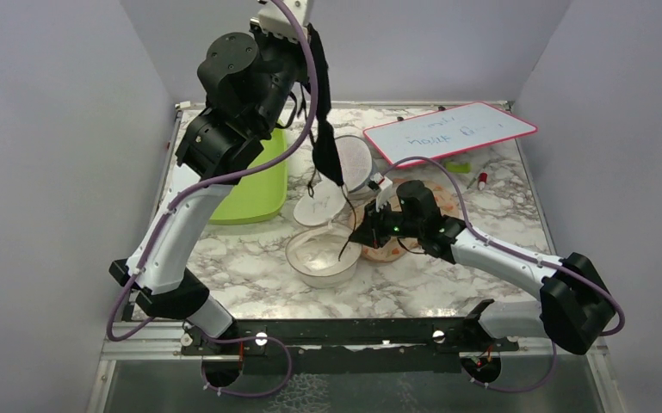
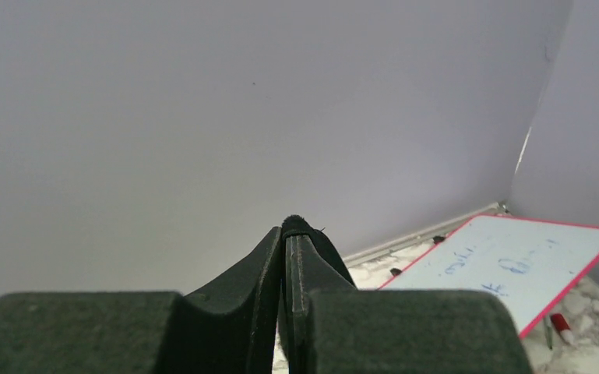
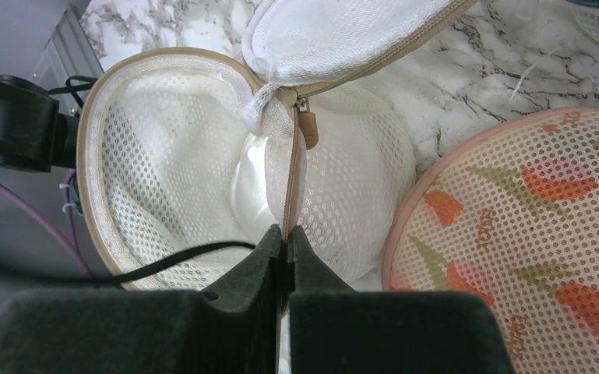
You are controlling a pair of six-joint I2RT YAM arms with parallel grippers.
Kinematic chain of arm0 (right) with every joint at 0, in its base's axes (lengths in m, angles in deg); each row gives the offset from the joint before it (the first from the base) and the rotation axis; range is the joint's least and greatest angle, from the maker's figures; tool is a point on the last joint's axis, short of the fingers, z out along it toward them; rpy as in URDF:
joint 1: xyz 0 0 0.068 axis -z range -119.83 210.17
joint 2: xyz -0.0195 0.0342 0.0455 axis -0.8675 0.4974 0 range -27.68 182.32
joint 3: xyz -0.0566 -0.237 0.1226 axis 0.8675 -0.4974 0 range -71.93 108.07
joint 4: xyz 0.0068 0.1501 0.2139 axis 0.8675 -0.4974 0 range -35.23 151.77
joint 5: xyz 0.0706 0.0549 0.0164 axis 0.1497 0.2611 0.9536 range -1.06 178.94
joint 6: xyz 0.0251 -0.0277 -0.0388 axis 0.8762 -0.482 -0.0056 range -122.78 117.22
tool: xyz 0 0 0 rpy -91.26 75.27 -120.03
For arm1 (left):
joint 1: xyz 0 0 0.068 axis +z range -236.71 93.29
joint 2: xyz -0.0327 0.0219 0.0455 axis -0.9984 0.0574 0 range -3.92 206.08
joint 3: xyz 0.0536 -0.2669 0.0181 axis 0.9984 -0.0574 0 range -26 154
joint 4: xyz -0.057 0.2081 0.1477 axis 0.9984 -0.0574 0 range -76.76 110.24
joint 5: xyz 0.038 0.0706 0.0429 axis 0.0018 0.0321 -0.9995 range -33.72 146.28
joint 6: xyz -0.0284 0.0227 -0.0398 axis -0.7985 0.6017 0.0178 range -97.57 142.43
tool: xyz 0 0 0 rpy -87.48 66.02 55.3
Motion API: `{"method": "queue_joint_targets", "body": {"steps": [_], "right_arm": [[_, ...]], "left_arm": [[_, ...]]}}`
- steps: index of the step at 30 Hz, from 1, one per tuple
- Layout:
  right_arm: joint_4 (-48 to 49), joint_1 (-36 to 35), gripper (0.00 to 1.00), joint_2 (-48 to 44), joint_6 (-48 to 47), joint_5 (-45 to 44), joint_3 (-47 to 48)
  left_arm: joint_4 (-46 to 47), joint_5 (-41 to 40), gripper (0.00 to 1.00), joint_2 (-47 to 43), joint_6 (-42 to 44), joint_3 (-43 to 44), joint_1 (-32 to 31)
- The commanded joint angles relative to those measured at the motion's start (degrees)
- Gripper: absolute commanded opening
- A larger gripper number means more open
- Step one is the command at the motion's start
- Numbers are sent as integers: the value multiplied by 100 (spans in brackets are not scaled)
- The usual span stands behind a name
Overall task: Unzip the laundry bag and remove the bra
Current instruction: Place the bra in the bin.
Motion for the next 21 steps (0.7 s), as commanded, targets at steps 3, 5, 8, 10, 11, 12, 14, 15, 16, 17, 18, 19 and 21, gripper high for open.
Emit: {"method": "queue_joint_targets", "body": {"steps": [3,5,8,10,11,12,14,15,16,17,18,19,21], "right_arm": [[4,-31,1,-53,-184,-54,15],[41,-31,1,-48,-190,-69,-28],[80,-31,1,-45,-156,-59,-58],[110,-29,1,-43,-134,-25,-76],[123,-31,1,-36,-130,-19,-77],[126,-31,1,-29,-135,-8,-73],[83,-31,1,3,-160,14,-30],[47,-31,1,8,-170,17,-3],[25,-31,1,11,-184,18,24],[13,-30,1,9,-190,17,39],[8,-27,1,3,-190,17,54],[4,-31,1,-1,-190,17,70],[-1,-31,1,20,-182,22,98]], "left_arm": [[289,-96,0,278,87,838,154],[368,-224,0,335,187,925,185],[649,-487,0,364,472,928,226],[996,-629,0,378,760,842,283],[1291,-689,0,365,918,738,350],[1528,-736,0,372,1028,708,416],[1945,-839,0,434,1321,794,504],[2176,-837,0,445,1437,785,544],[2427,-806,0,453,1559,771,595],[2641,-791,0,499,1673,785,642],[2765,-778,0,569,1747,862,698],[2839,-735,0,639,1788,975,766],[3094,-684,0,688,1816,993,874]]}}
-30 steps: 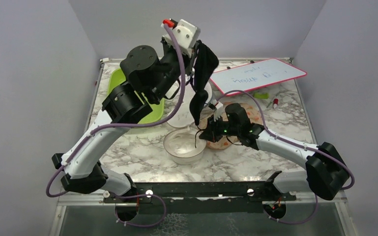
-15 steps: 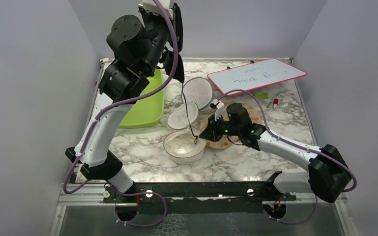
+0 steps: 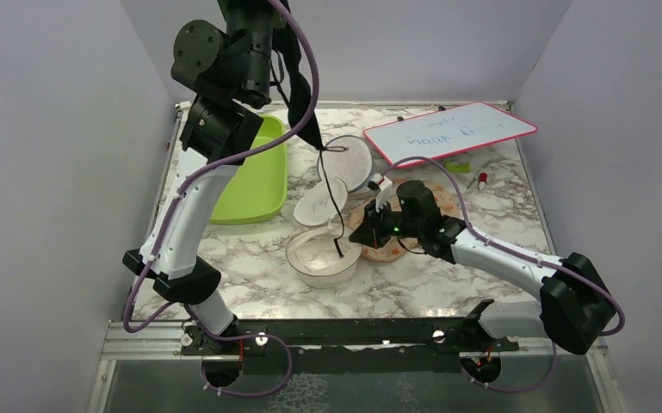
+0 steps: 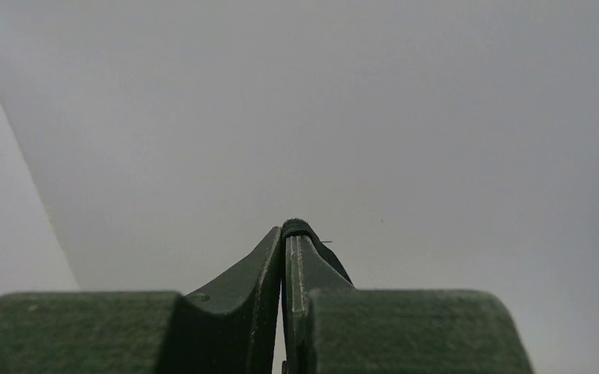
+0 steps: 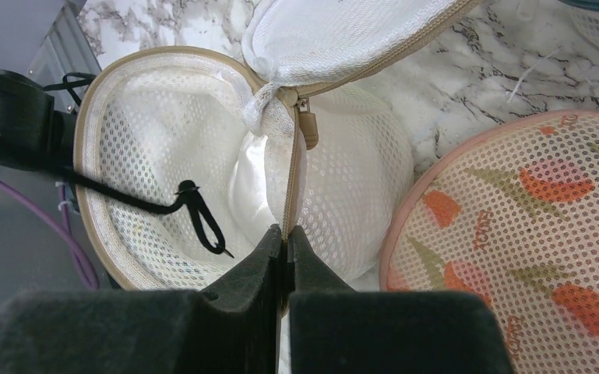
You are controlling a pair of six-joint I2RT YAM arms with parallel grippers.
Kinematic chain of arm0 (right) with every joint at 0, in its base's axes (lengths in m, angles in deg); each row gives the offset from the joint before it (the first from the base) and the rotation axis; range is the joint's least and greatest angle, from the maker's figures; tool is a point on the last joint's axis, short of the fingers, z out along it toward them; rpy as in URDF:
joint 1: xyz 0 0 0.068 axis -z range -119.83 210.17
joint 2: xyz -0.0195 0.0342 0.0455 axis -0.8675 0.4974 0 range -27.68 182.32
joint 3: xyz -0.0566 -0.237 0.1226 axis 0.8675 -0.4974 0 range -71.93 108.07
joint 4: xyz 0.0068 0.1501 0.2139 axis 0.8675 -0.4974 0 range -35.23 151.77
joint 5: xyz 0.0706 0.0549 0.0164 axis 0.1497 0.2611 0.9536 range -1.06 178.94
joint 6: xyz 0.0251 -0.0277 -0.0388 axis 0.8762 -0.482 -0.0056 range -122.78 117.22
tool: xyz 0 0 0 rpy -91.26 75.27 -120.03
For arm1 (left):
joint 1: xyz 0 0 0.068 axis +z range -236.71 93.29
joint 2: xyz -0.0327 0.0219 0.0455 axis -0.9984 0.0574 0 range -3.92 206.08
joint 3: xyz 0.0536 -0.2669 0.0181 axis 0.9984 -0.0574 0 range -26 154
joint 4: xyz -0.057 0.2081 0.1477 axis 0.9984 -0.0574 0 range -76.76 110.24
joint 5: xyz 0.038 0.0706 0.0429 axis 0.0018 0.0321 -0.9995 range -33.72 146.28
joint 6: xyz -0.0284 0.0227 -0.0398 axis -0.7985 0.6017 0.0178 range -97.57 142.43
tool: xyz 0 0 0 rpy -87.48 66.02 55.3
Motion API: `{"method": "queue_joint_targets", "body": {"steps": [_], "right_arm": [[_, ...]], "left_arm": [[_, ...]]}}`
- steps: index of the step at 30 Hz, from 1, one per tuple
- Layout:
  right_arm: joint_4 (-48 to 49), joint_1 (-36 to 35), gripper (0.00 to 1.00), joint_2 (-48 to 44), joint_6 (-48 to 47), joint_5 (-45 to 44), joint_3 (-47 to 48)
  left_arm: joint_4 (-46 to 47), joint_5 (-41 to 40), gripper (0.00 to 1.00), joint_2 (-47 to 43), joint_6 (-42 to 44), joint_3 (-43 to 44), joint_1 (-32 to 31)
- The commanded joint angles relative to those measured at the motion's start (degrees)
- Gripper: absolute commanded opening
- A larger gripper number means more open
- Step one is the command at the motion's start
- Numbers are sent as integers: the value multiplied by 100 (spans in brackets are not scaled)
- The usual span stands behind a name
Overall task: Unzip the laundry bag and remove the bra
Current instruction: Place the bra in the bin.
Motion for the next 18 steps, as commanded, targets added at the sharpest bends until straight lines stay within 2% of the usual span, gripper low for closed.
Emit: {"method": "queue_joint_targets", "body": {"steps": [1,6,14,18], "right_arm": [[-9,-31,1,28,-97,30,122],[0,-27,1,39,-48,63,135],[50,-27,1,93,47,227,109],[56,-30,1,121,46,272,151]], "left_arm": [[1130,-33,0,115,437,176,252],[1221,360,0,209,266,215,786],[1708,614,0,254,-276,-356,1684],[1371,932,0,260,-852,-464,2350]]}}
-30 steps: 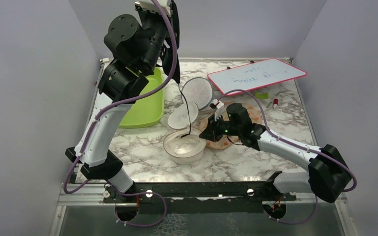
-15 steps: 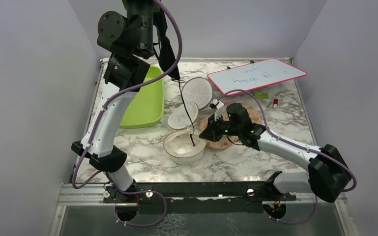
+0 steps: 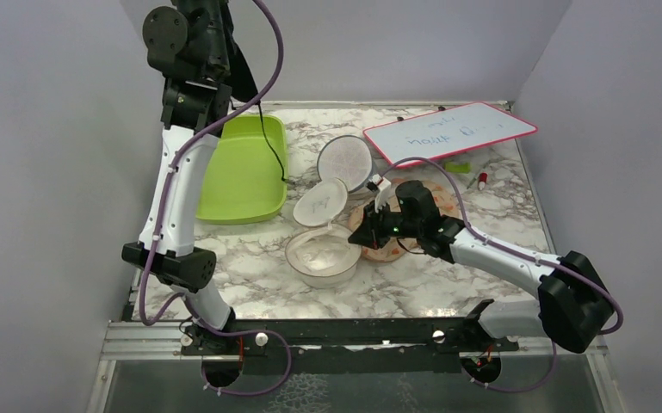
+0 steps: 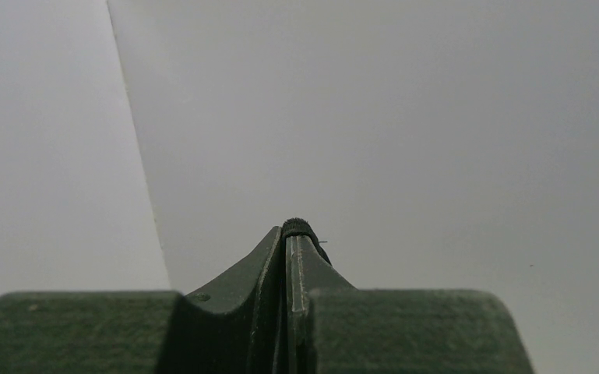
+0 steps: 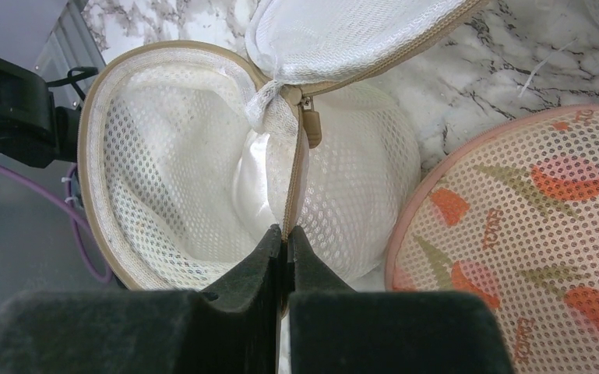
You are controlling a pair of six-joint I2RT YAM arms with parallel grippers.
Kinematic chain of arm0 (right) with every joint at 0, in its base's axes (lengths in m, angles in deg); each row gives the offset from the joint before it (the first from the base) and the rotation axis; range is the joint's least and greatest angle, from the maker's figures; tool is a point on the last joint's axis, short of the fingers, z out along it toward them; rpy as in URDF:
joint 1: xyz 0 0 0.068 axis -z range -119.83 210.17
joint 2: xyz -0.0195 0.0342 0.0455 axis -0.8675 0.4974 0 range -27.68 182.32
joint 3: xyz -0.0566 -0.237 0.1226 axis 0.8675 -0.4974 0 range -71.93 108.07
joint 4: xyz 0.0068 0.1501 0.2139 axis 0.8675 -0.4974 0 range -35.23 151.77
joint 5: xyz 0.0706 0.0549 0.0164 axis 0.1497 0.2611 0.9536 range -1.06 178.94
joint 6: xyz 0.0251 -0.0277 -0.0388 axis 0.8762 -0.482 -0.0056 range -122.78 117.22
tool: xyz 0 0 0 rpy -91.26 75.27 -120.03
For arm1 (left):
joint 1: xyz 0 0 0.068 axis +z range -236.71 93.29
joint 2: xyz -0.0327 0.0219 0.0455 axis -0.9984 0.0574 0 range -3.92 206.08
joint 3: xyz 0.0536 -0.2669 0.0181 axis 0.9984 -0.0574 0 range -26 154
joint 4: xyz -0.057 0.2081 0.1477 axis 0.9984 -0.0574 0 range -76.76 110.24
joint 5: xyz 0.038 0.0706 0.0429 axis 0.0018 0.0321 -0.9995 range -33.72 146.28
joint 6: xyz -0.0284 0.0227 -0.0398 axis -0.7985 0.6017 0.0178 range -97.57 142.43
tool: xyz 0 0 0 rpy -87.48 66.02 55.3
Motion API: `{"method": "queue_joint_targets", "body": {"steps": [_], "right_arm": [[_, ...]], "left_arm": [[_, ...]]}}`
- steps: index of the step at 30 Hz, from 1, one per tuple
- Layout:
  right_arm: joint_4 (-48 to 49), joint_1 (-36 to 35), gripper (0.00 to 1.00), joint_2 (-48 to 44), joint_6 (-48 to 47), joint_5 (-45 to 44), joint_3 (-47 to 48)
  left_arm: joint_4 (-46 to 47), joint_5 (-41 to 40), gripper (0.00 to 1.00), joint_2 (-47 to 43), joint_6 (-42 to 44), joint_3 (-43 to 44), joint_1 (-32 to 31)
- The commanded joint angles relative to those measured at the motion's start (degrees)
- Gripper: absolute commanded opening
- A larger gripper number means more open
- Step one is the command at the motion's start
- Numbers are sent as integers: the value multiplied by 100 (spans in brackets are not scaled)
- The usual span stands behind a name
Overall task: Unzip the laundry bag and remove the bra
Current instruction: Place the bra in the bin.
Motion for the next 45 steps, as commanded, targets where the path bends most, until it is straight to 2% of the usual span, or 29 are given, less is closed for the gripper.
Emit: {"method": "queue_joint_targets", "body": {"steps": [1,9,13,21,30,38,45], "right_arm": [[93,-30,1,75,1,207,144],[137,-31,1,150,-6,398,213],[123,-31,1,163,-30,419,222],[180,-31,1,264,32,507,256],[245,-31,1,362,39,609,261],[192,-31,1,285,-6,632,245],[234,-27,1,295,-3,627,246]], "left_arm": [[-119,503,0,170,-721,14,654],[-1243,616,0,923,-965,1237,1206],[-966,441,0,755,-841,889,1322],[-1075,559,0,567,-961,1046,1670],[-1173,482,0,340,-845,1009,1745],[-1148,325,0,130,-783,621,1753],[-1164,645,0,77,-1000,302,1749]]}}
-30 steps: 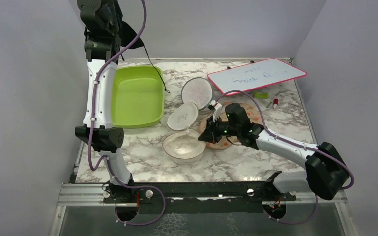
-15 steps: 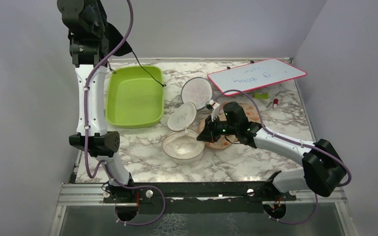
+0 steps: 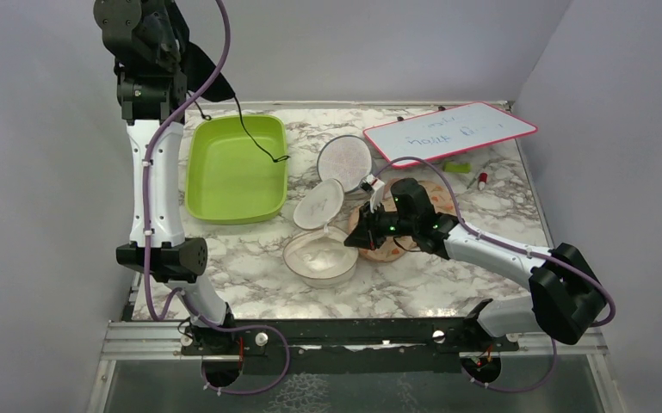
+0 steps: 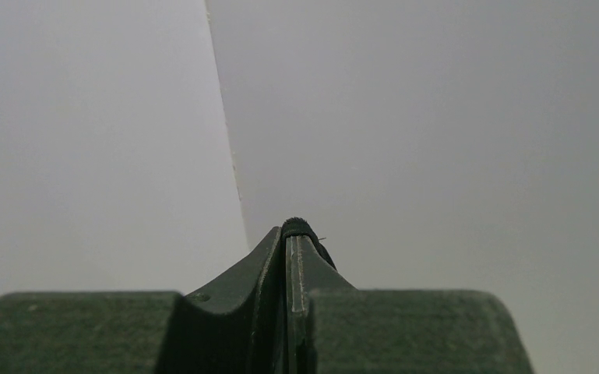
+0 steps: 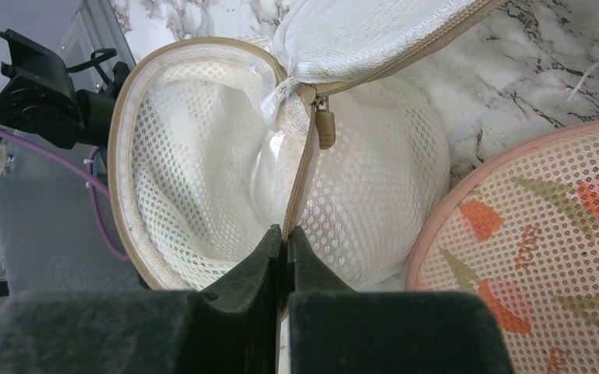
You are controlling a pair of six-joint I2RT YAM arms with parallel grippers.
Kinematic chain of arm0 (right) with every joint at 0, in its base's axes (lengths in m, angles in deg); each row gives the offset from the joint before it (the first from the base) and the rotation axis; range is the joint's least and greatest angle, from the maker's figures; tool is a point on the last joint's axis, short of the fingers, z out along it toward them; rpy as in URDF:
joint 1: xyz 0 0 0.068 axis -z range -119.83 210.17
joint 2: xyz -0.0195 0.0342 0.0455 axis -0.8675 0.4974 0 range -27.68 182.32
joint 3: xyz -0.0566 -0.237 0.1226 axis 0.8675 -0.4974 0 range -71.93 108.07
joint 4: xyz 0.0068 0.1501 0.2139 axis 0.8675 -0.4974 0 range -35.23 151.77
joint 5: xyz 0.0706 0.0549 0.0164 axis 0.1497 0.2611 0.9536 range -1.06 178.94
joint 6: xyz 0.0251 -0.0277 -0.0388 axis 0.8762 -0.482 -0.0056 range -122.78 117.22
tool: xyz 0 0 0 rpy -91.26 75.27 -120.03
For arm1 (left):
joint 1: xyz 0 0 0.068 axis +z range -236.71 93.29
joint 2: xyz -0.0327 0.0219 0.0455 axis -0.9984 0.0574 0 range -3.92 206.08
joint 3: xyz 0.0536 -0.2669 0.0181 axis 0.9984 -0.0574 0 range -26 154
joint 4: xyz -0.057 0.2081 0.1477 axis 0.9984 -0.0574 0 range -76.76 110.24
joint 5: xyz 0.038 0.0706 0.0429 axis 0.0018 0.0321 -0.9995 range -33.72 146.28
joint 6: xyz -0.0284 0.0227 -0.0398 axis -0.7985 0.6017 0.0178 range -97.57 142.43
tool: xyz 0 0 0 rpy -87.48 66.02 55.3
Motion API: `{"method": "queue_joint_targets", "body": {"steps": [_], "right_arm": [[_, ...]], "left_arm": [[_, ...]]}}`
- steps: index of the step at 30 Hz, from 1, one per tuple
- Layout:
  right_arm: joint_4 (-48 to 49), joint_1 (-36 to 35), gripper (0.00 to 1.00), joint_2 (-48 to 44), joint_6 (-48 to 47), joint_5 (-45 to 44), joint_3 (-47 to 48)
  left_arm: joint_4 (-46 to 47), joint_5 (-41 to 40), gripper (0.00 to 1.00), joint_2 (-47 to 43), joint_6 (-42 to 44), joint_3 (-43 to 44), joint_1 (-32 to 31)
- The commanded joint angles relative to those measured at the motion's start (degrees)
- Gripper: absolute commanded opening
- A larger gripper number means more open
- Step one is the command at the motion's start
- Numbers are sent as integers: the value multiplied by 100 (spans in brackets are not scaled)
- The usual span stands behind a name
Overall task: Unzip the laundry bag and remove the bra
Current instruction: Place the bra in the bin.
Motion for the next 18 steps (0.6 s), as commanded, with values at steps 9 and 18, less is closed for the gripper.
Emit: {"method": "queue_joint_targets", "body": {"steps": [9,18], "right_arm": [[159,-27,1,-237,38,64,-23],[263,-31,1,-96,78,131,27]], "left_arm": [[-7,78,0,-532,-266,-1001,43],[62,-591,0,-936,-93,-950,72]]}}
